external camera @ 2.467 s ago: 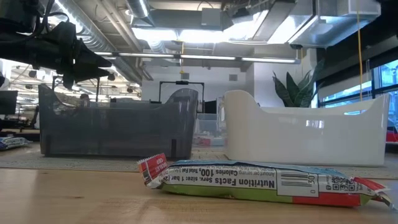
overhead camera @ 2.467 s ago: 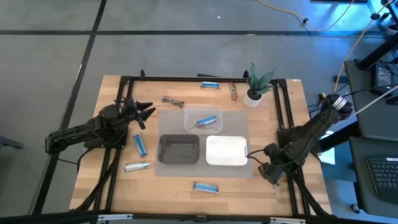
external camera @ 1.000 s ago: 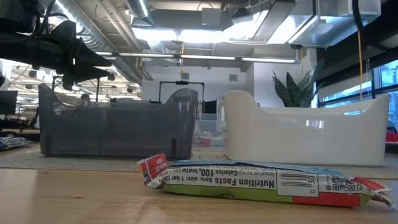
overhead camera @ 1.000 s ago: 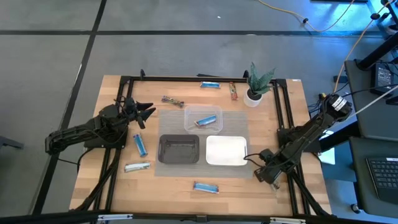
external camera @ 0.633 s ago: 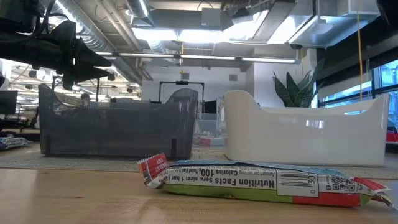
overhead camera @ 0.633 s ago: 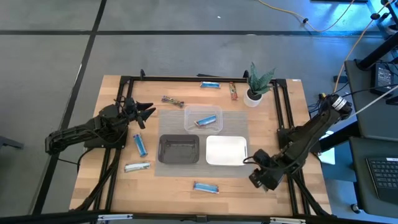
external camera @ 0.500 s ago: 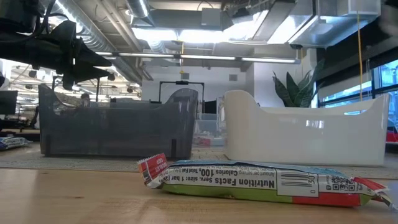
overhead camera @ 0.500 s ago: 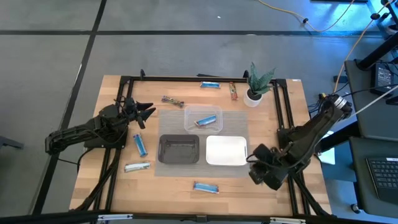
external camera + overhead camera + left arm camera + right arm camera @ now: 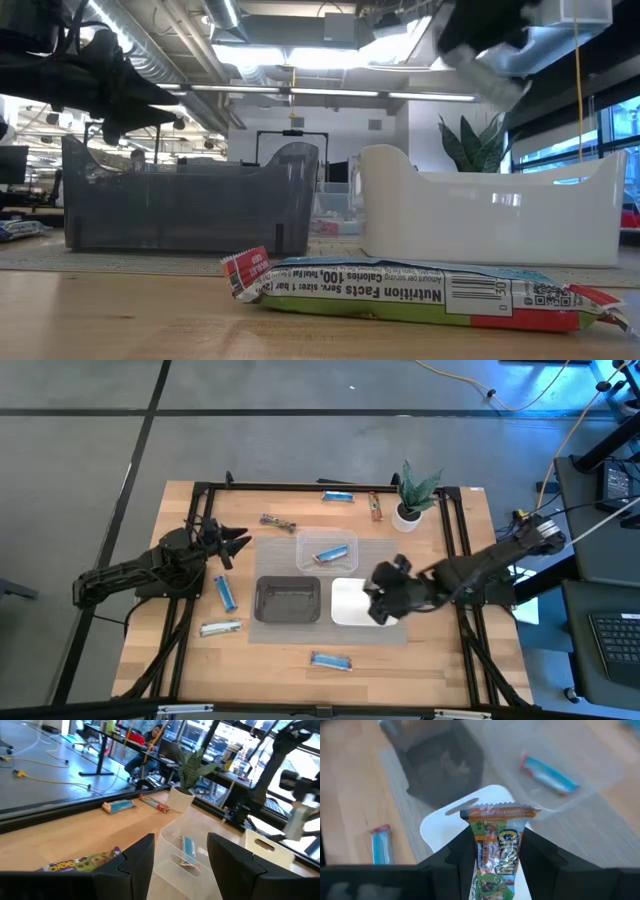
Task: Pick and place Granola Bars by type
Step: Put the bottom right yellow granola bar into the white bin
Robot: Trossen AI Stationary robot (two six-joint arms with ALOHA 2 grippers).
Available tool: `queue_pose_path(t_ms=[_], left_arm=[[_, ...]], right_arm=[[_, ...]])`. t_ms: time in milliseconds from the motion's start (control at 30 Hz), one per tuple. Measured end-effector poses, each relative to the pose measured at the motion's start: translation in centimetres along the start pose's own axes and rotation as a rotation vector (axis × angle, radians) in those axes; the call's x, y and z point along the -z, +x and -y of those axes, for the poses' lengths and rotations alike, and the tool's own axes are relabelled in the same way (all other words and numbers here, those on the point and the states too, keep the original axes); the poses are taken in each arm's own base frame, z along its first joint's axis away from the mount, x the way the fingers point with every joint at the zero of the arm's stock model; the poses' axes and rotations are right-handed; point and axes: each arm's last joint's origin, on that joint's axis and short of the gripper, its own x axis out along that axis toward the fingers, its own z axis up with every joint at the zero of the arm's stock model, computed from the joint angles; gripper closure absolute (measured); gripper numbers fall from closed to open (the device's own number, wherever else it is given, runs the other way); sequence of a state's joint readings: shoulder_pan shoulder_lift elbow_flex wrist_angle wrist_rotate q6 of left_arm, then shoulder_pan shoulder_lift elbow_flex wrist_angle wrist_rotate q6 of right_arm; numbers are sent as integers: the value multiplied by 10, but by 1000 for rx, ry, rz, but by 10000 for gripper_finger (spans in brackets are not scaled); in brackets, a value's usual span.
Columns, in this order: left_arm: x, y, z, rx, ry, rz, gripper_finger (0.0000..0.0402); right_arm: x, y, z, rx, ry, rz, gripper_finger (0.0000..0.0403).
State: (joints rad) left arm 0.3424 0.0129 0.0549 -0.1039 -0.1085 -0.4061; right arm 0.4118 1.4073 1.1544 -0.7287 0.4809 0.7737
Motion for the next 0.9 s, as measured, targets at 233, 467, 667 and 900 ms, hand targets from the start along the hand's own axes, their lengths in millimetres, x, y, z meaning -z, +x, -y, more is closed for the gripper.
queue_pose_path(t_ms=[233,467,667,900], left_arm=[[1,0,3,114,75,-43,228],[1,0,4,127,94,-43,227],[1,0,4,124,57,-47,227],[1,0,4,123,60,-46,228]], right_arm=[[12,63,2,-22,-100,-204,262],[32,110,3,55,-124,-356,262],[45,129,1,36,-125,-458,262],[46,131,-2,-33,-112,-487,262]])
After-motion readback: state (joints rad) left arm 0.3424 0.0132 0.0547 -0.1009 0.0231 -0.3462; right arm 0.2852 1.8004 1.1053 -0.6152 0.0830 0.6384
